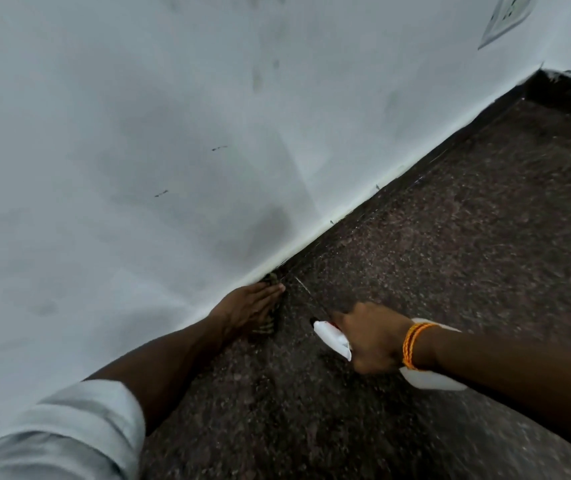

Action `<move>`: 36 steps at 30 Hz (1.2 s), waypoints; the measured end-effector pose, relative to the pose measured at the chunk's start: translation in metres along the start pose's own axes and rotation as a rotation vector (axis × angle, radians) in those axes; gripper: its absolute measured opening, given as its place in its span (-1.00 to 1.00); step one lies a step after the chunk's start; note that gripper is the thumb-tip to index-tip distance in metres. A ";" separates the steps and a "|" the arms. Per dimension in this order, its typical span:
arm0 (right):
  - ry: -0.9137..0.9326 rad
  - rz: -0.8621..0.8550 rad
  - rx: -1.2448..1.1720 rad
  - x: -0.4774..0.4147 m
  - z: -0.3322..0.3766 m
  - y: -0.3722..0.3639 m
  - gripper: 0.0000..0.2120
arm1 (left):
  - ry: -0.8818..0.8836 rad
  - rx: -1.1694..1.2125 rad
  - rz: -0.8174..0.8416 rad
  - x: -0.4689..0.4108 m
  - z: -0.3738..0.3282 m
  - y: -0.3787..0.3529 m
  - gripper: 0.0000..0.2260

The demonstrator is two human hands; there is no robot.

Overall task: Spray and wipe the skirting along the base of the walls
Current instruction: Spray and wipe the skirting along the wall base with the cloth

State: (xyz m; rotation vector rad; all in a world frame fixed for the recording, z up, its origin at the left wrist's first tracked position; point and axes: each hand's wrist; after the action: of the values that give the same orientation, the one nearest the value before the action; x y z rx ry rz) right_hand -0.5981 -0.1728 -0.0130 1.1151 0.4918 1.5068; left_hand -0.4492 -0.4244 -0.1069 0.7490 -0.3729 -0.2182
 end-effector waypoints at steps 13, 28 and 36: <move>-0.096 -0.031 0.103 0.004 -0.026 -0.001 -0.65 | 0.055 -0.190 0.040 0.040 -0.011 -0.007 -0.56; -0.159 -0.125 0.041 0.011 -0.031 0.011 -0.68 | 0.041 -0.183 -0.040 0.064 -0.025 -0.011 -0.58; -0.163 -0.137 0.071 0.003 -0.032 0.013 -0.64 | 0.056 -0.004 -0.005 0.053 -0.021 -0.013 -0.56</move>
State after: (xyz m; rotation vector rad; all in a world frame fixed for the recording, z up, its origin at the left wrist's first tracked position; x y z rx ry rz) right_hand -0.6312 -0.1652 -0.0162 1.2231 0.5018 1.2765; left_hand -0.3931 -0.4382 -0.1164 0.7508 -0.3172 -0.2026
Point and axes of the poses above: each hand's wrist, its own x-axis away from the middle knuckle, its own y-axis out of the back of the hand, z = x × y, and after that the axes turned 13 degrees about -x, right-handed
